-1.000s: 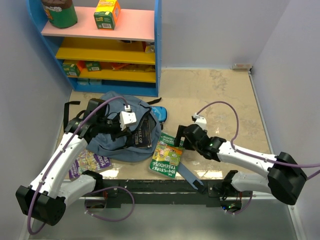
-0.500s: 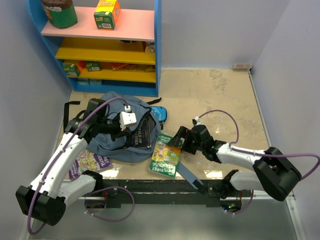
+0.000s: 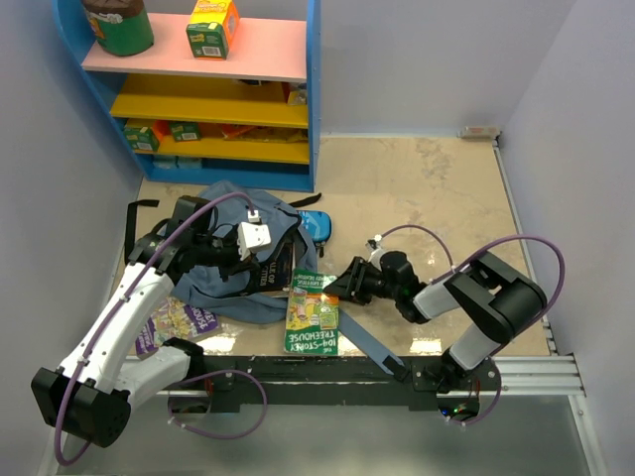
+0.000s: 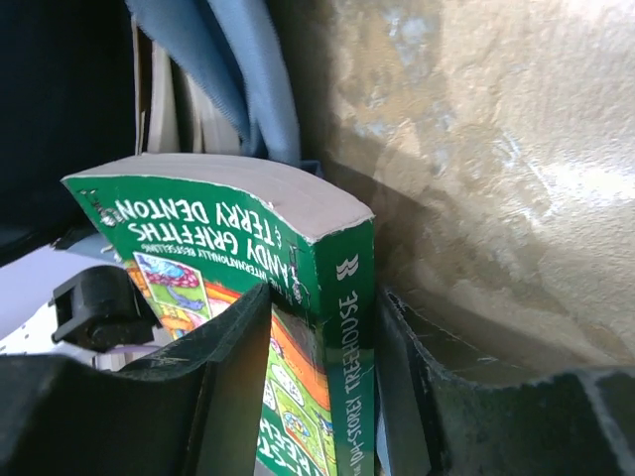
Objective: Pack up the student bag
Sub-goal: Pick up the book from the center of the board.
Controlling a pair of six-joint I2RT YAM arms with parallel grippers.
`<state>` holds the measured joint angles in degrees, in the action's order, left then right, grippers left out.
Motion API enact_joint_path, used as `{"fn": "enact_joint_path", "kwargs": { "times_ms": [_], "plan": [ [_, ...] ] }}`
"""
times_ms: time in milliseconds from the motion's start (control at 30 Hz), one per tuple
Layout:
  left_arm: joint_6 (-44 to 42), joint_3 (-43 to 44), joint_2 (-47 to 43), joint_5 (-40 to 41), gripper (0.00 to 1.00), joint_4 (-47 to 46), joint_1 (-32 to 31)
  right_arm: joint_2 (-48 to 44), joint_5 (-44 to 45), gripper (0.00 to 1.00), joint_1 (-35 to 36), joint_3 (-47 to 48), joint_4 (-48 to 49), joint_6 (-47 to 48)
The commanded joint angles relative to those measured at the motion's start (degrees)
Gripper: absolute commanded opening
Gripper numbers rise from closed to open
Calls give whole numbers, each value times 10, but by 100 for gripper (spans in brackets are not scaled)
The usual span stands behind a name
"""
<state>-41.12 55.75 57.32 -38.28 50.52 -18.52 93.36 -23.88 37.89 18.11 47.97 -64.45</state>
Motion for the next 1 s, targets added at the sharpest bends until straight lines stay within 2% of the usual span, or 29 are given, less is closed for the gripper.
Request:
{"fn": "enact_joint_path", "kwargs": {
  "times_ms": [0,133,233,267,333,367,400,467,567,833,967],
  "plan": [
    [-1,13,0,-33,0,-17,-4,-27,-57,48,8,-14,84,-6],
    [5,15,2,-37,0,-22,-4,-23,-66,52,9,-25,141,-4],
    [6,17,3,-39,0,-22,-4,15,-81,57,9,-25,201,-10],
    [8,18,3,-39,0,-23,-4,26,-85,54,8,-29,250,-16],
    [8,22,3,-40,0,-20,-4,57,-95,34,9,-36,306,-41],
    [8,23,3,-38,0,-17,-4,66,-96,5,8,-50,392,-52],
    [7,23,2,-36,0,-17,-4,80,-100,0,8,-56,439,-69],
    [7,23,2,-33,0,-15,-4,112,-116,0,4,-69,550,-119],
    [5,23,0,-31,0,-12,-4,122,-142,0,-9,-79,619,-159],
    [8,23,-3,-30,0,-14,-4,3,-223,0,-48,-50,586,-178],
    [11,23,-5,-30,0,-16,-4,-30,-259,0,-86,3,559,-198]
  ]
}}
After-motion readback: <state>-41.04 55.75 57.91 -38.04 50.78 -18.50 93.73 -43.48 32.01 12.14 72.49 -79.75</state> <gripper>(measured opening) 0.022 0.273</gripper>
